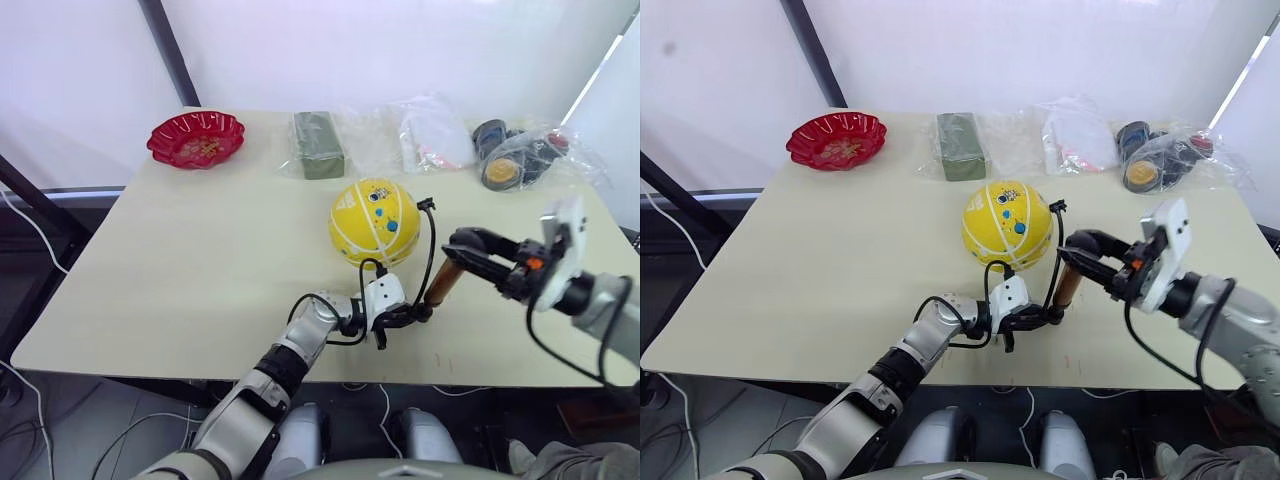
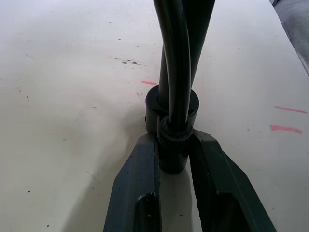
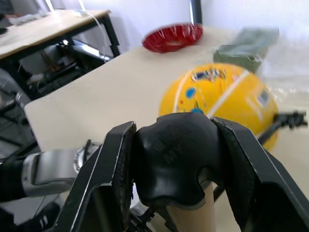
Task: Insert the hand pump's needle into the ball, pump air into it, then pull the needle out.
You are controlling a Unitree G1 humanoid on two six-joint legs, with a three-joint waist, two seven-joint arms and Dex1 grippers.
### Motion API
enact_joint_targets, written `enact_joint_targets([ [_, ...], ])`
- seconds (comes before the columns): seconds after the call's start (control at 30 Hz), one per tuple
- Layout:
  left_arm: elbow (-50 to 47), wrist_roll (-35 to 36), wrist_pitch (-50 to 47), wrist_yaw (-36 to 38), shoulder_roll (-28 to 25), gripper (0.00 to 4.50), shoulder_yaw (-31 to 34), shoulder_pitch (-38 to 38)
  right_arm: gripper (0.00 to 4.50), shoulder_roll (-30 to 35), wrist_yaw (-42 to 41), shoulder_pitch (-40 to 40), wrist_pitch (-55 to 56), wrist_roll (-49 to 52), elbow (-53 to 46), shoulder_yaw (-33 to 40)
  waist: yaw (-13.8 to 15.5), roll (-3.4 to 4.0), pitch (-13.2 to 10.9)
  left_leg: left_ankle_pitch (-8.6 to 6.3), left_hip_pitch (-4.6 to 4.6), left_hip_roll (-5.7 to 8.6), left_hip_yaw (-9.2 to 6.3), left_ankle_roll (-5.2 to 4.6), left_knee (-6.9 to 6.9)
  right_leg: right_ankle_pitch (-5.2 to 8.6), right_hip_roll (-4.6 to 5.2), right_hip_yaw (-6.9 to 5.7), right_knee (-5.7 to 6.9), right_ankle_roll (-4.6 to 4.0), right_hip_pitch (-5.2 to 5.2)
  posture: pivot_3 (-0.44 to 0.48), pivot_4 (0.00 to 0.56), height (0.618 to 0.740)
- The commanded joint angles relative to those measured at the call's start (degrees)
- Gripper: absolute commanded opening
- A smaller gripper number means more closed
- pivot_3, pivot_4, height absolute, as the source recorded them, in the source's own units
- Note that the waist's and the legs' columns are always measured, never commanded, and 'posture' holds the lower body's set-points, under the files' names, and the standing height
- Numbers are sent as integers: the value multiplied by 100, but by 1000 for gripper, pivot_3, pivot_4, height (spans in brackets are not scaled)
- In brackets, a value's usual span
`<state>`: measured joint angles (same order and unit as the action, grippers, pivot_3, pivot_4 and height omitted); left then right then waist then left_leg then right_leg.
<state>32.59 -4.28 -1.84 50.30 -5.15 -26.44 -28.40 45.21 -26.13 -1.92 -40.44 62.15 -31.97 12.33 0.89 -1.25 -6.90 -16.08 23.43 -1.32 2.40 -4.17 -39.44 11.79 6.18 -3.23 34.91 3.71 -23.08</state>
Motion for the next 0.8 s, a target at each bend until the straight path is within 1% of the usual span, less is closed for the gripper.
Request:
enact_joint_targets([
  [0.03,287,-188,-274,-8,-146,364,-89,238,1925,-320,-212,435,350,-1325,750,-948,0,2,2,0,-7,-1,0,0,0,0,0,0,1,0,4,0,150,740],
  [0.13,236,-184,-297,-14,-169,364,-86,264,1925,-514,-315,496,638,-1769,958,-1065,-4,7,4,0,-33,-3,1,0,9,2,-2,1,0,0,25,0,150,740],
  [0.23,225,-181,-299,-14,-188,364,-85,278,1925,-478,-345,326,597,-1592,696,-716,-6,7,5,-1,-56,-8,0,1,17,4,-4,0,-2,1,45,0,150,740],
  [0.4,241,-174,-287,-15,-174,364,-94,294,1925,-28,-262,-245,128,-458,84,357,2,42,-35,-1,-51,-8,2,1,17,2,0,2,-2,-1,41,0,150,740],
  [0.47,258,-174,-281,-13,-158,364,-97,288,1925,245,-215,-491,-110,191,-39,839,15,71,-56,-1,-39,-3,2,1,17,1,5,1,-3,-2,31,0,150,740],
  [0.53,278,-174,-273,0,-140,364,-102,281,1925,643,-233,-775,-347,916,-29,1390,18,72,-58,-1,-26,1,3,1,22,2,8,0,-6,-2,26,0,150,740],
  [0.57,288,-173,-268,11,-133,364,-104,280,1925,854,-218,-927,-454,1245,27,1631,21,91,-68,-1,-13,2,2,1,21,2,8,-2,-8,-2,16,0,150,740],
  [0.6,295,-174,-264,19,-128,364,-104,280,1925,1002,-187,-1025,-536,1479,73,1783,25,93,-71,0,22,8,4,0,11,-1,15,0,-5,0,-15,0,150,740],
  [0.63,301,-176,-260,23,-125,364,-103,279,1925,1136,-155,-1106,-613,1687,122,1900,32,85,-74,2,38,10,7,1,7,-5,17,3,-1,6,-30,0,150,740],
  [0.73,322,-177,-248,35,-115,364,-101,273,1925,1295,-19,-1247,-726,2063,215,2003,41,70,-84,2,38,9,5,1,7,-4,14,-2,-5,4,-28,0,150,740],
  [0.8,327,-181,-244,42,-109,364,-105,269,1925,1210,-94,-1072,-740,1805,154,1794,41,68,-85,2,40,9,7,1,7,-4,15,-1,-5,5,-29,0,150,740],
])
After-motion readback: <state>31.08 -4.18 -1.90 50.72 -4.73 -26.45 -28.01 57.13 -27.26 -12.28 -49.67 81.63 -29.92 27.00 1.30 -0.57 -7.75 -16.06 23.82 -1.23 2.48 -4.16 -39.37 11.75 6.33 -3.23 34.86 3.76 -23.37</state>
